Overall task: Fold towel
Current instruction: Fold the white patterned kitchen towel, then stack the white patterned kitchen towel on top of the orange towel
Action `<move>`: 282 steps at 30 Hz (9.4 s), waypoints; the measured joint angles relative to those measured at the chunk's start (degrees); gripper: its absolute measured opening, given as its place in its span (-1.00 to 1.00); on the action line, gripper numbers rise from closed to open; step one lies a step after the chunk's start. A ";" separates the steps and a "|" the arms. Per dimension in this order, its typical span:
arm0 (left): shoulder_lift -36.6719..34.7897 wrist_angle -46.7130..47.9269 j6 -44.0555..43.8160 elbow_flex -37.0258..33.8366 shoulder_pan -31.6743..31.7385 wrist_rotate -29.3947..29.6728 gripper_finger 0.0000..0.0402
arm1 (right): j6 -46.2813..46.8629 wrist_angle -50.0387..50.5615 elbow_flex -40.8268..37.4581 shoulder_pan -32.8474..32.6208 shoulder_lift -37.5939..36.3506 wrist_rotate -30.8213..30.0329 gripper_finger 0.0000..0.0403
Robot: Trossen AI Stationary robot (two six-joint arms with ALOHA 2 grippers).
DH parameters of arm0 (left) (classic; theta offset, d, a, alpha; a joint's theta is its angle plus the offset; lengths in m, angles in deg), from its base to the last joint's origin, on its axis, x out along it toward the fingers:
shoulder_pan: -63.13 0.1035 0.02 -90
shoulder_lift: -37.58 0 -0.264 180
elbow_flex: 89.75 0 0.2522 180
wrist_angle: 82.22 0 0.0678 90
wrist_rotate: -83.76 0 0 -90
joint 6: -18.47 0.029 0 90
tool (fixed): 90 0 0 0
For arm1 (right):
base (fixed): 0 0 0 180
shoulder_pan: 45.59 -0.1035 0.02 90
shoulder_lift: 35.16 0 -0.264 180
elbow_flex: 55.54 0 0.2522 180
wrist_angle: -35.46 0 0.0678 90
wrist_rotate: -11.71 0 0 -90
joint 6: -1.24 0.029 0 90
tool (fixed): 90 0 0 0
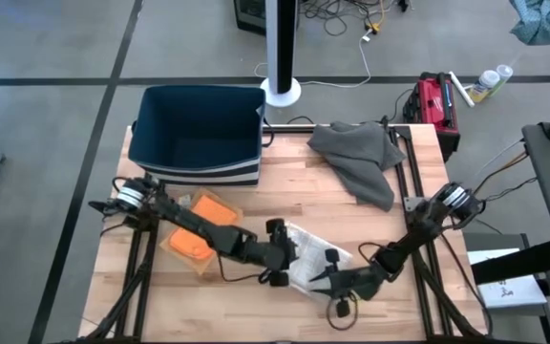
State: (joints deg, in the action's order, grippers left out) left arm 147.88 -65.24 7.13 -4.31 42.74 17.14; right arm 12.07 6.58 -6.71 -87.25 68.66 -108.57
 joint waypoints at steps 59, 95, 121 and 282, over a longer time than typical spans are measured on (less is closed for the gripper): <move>1.20 -6.49 -21.73 -11.92 -18.01 14.85 -0.25 | -1.88 -17.96 -2.64 20.85 12.29 7.36 -0.78; 1.24 -7.17 -27.15 -13.50 -17.16 12.14 -0.25 | 2.56 5.36 -1.55 16.49 1.95 17.56 -0.79; -11.79 25.20 -31.57 -12.62 -11.78 19.05 -0.32 | -7.47 9.14 3.27 23.52 -8.77 19.86 -0.50; -29.46 33.16 -50.83 -29.84 -23.59 34.32 -0.24 | 38.62 70.55 51.42 19.55 -13.91 34.87 -0.95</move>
State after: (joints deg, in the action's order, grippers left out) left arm 118.41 -32.08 -43.70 -34.15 19.15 51.46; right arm 50.69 77.13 44.71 -67.70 54.75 -73.70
